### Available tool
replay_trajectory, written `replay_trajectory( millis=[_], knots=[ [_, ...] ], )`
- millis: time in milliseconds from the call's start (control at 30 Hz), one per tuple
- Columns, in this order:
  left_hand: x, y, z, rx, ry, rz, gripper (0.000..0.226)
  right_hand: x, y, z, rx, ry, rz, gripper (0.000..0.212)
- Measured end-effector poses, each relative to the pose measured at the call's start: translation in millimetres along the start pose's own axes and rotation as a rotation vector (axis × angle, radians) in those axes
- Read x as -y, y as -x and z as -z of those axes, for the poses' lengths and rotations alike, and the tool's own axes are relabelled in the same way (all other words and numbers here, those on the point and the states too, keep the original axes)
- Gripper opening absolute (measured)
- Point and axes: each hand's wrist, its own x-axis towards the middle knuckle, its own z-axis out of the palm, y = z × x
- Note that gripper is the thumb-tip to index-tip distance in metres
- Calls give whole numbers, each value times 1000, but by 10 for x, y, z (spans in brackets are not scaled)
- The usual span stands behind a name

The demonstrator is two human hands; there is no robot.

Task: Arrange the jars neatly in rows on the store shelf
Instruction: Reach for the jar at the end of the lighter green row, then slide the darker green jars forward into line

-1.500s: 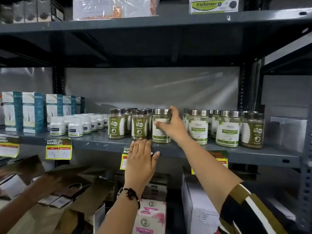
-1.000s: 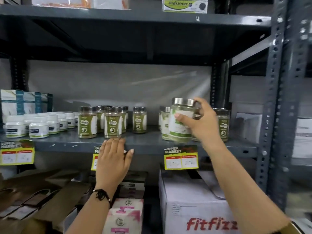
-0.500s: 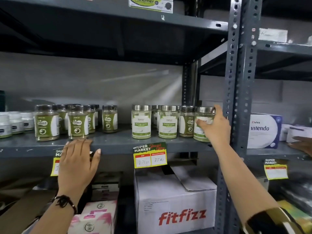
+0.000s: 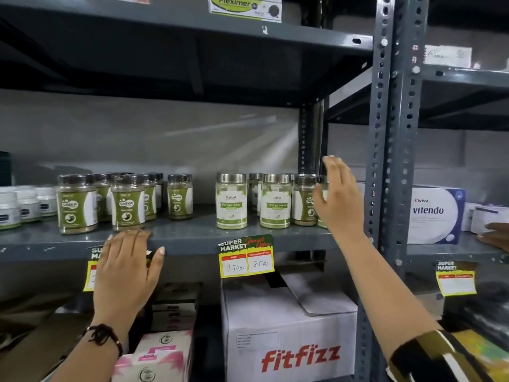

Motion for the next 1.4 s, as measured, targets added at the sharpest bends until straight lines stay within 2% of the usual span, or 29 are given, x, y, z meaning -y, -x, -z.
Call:
replay_trajectory(
  millis=[67, 200, 467, 633, 800, 933, 1033, 1200, 1400],
  knots=[
    [-4, 3, 7, -6, 2, 0, 52, 21, -82, -78, 82, 66, 51, 48],
    [0, 6, 3, -1, 4, 8, 52, -51, -129, -226, 275, 245, 32, 49],
    [0, 5, -13, -9, 1, 5, 52, 48, -127, -129, 289, 253, 22, 41],
    [20, 2, -29, 7, -5, 8, 53, 161, -152, 40, 252, 125, -3, 40],
    [28, 12, -49, 10, 7, 25, 51, 533, -204, 275, 205, -376, -178, 36],
    [37, 11, -21, 8, 7, 19, 48, 1052, -240, 236, 309, -752, -316, 38],
    [55, 2, 4, 23, 10, 6, 47, 1497, -280, -9, 362, -909, -408, 41],
    [82, -5, 4, 26, 13, -9, 44, 2083, -278, -540, 402, -844, -365, 40],
    [99, -6, -29, 21, 27, -18, 44, 2259, -146, -944, 397, -672, -291, 43]
  ],
)
